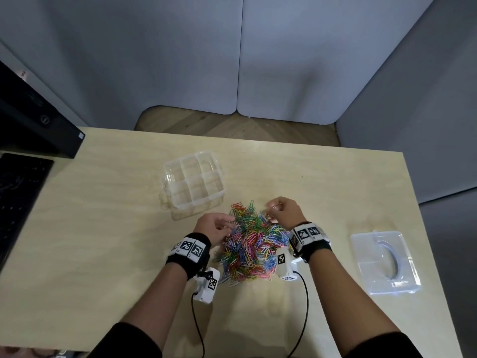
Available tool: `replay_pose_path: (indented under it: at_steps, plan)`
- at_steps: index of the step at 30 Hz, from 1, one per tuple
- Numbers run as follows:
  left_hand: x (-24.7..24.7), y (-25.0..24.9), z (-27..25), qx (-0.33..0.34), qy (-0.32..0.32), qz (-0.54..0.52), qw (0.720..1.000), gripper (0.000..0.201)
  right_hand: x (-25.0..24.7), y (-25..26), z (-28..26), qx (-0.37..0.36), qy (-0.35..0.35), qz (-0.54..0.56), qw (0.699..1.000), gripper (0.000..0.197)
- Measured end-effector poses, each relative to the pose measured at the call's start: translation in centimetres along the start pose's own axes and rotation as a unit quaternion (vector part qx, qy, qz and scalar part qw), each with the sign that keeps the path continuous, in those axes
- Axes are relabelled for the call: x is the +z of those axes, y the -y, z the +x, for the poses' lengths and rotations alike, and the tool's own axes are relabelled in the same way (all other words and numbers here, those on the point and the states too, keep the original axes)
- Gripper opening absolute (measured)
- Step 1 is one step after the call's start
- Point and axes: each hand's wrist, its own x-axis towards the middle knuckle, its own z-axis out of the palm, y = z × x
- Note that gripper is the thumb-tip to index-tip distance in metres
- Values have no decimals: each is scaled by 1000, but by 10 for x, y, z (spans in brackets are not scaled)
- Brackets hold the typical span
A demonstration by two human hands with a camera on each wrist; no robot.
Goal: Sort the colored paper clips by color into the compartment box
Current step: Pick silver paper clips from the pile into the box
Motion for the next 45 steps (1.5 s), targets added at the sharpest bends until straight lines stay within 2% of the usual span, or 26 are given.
replay_pose_path:
  at_steps: [2, 4, 6, 8, 10, 13, 19, 21, 23, 26, 29, 32, 37, 42, 44, 45]
  plan:
    - [0, -2, -1, 5, -12, 20, 1000, 36, -3, 2, -5, 35, 44, 156, 986, 20]
    - [1, -5, 0, 6, -37, 47, 998, 38, 0, 6, -5, 49, 75, 204, 975, 25]
    - [3, -9, 1, 10, -81, 75, 994, 33, 5, 13, -4, 33, 69, 130, 989, 25]
    - [6, -11, 3, 7, -125, 102, 987, 24, 12, 16, -1, -1, 25, -24, 999, 24]
    - [11, -12, 4, -20, -144, 137, 980, 15, 21, 17, 0, -13, -24, -127, 991, 23]
    - [17, -11, 5, -31, -152, 161, 975, 17, 34, 20, -2, -5, -42, -198, 979, 22]
    - [20, -9, 3, -28, -127, 136, 982, 6, 22, 13, -1, -15, -26, -187, 982, 11]
    - [16, -7, 3, -26, -127, 111, 985, 11, 11, 10, -4, -13, -49, -181, 982, 9]
    - [11, -4, 2, -12, -124, 97, 987, 13, 8, 13, -9, -41, -57, -192, 979, 13]
    - [3, 1, 2, -5, -122, 67, 990, 11, 26, 24, -15, -135, 12, -235, 963, 12]
    - [-2, 6, -2, -11, -101, 43, 994, 21, 54, 36, -16, -175, 67, -294, 937, 14]
    - [-6, 7, -5, 0, -87, 33, 996, 13, 68, 42, -14, -168, 63, -320, 931, 19]
    - [-9, 8, -11, -6, -97, 27, 995, 3, 74, 42, -14, -122, 66, -326, 935, 11]
    - [-9, 9, -14, -23, -132, 10, 991, 7, 67, 38, -14, -97, 40, -314, 944, 14]
    - [-8, 7, -15, -33, -128, -2, 991, 2, 66, 39, -13, -87, 37, -319, 943, 12]
    - [-8, 7, -15, -36, -125, 2, 991, 8, 66, 39, -12, -81, 38, -320, 943, 13]
